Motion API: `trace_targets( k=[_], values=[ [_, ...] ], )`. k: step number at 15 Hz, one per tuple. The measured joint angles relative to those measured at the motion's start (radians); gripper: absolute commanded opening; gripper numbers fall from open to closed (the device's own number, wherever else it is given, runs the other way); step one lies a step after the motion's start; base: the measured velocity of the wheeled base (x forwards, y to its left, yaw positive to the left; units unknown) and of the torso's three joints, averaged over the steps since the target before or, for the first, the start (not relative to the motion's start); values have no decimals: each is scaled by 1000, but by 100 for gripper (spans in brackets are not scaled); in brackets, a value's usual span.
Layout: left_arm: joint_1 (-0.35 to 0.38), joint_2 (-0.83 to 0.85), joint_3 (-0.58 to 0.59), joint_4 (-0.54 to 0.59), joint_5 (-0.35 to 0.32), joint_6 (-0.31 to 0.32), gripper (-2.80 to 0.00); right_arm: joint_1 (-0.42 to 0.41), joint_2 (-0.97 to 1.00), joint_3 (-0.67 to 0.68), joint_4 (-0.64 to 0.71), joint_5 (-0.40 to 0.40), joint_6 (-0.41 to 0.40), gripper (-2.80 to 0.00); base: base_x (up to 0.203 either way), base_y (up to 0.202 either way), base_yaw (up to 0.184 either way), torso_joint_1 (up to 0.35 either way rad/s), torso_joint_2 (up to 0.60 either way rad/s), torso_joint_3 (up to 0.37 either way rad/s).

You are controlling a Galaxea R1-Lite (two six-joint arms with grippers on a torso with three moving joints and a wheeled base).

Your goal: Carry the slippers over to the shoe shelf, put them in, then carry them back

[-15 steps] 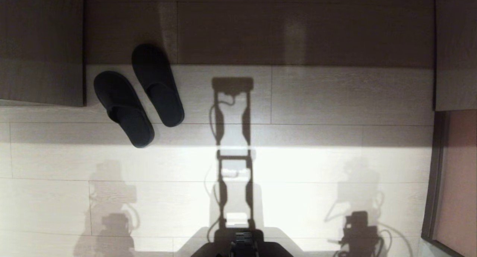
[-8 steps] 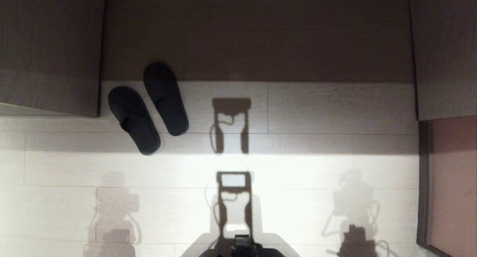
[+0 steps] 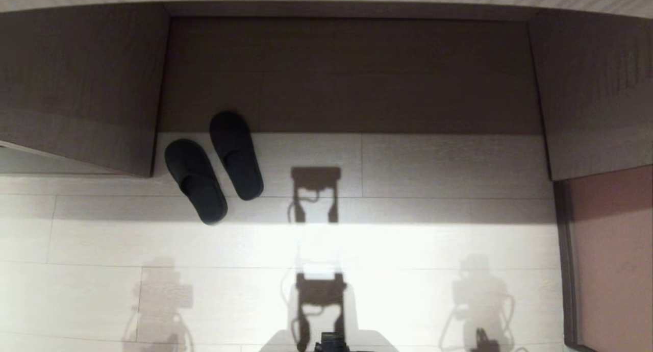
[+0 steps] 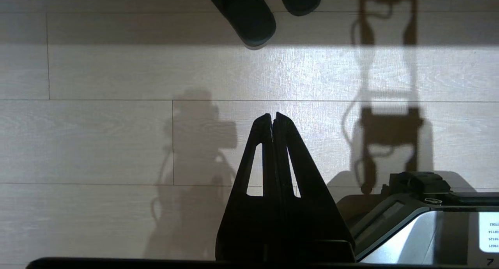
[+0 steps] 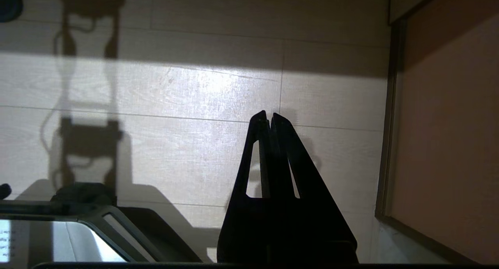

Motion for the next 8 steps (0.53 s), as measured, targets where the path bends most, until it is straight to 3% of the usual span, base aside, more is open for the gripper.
trace_targets(
  k=[8],
  values=[
    [0, 0, 0, 0, 0, 4, -280, 0, 0, 0, 0, 0, 0, -280, 0, 0, 0, 2, 3, 202]
  ],
)
